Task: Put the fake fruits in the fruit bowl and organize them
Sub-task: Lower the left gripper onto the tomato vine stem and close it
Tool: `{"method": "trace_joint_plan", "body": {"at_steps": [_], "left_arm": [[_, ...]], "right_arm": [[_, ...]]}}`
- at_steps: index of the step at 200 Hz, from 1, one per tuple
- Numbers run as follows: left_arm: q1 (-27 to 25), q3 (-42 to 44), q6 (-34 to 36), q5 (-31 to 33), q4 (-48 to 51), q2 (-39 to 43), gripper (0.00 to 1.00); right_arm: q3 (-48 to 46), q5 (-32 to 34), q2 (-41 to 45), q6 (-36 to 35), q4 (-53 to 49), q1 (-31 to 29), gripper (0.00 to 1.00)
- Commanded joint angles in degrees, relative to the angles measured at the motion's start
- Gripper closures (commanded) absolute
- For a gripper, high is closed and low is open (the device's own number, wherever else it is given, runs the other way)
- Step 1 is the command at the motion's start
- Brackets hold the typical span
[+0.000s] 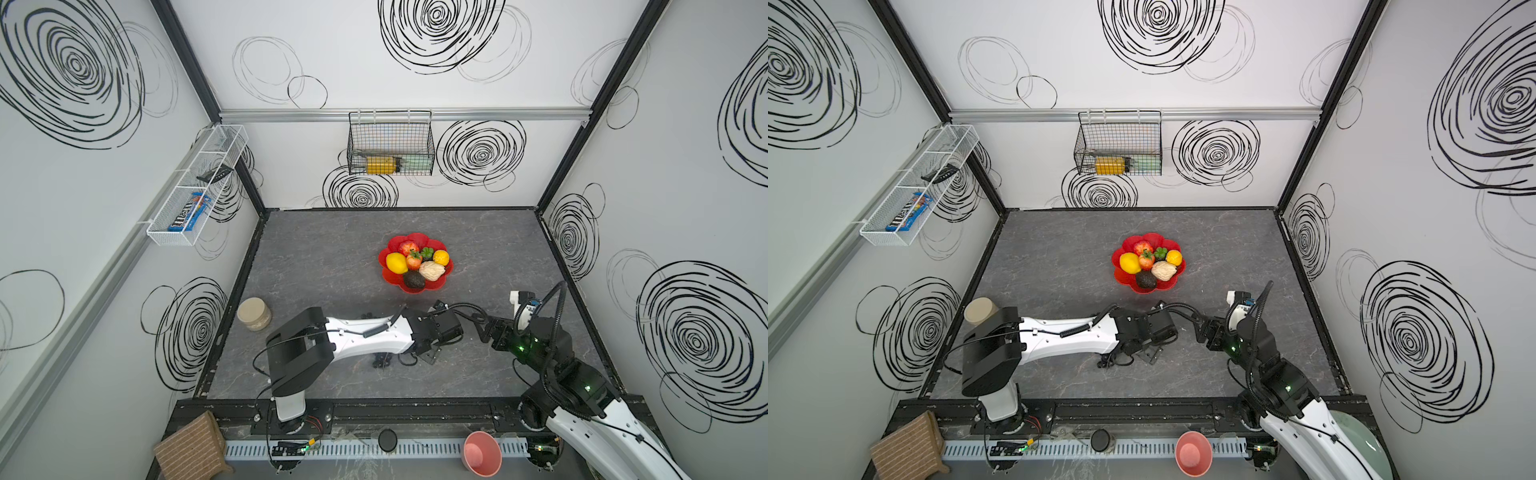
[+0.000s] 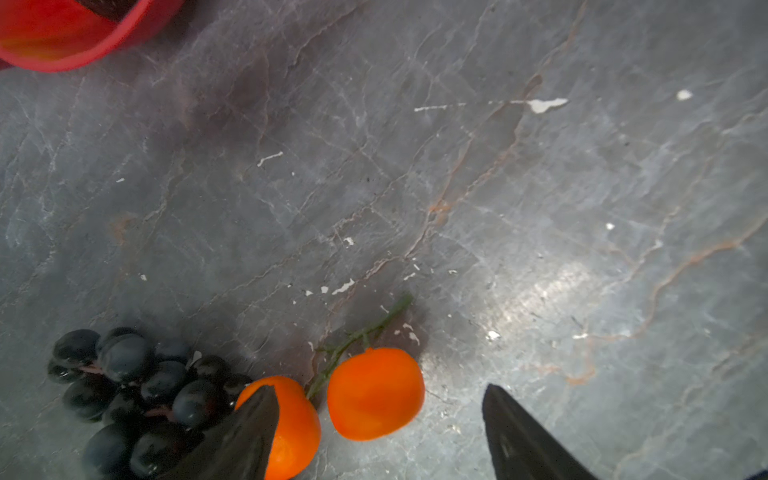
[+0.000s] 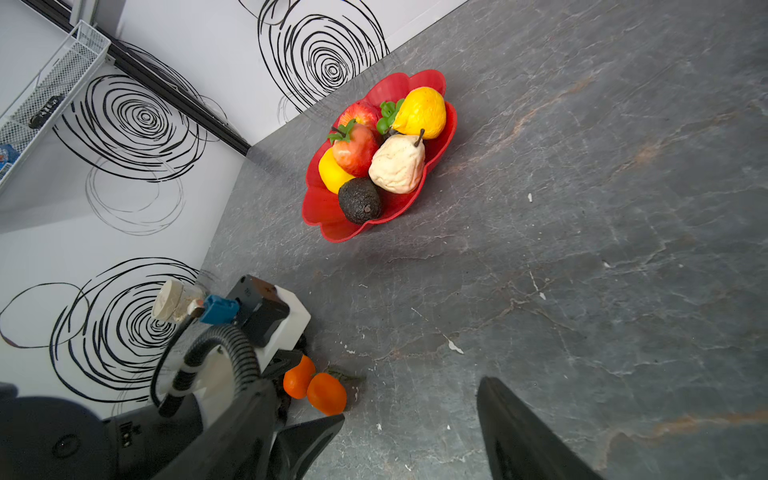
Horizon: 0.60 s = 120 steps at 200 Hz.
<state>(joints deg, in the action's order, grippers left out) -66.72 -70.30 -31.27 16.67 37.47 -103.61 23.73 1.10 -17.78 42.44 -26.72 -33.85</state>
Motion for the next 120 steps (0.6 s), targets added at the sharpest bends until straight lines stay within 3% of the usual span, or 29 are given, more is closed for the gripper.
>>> {"method": "trace_joint_plan", "body": {"at_steps": [1, 120], "left_arm": [[0.2, 1.3, 0.1, -0.8, -1.4, -1.6, 0.2], [0.7, 3.9, -0.4, -0.1, -4.7, -3.2, 0.4]], "right_arm": [[2.5, 0.5, 0.5, 0.5, -0.6, -0.3, 0.19], [2.5, 0.3, -0.1, 0.6, 0.1, -0.3, 0.19]]}}
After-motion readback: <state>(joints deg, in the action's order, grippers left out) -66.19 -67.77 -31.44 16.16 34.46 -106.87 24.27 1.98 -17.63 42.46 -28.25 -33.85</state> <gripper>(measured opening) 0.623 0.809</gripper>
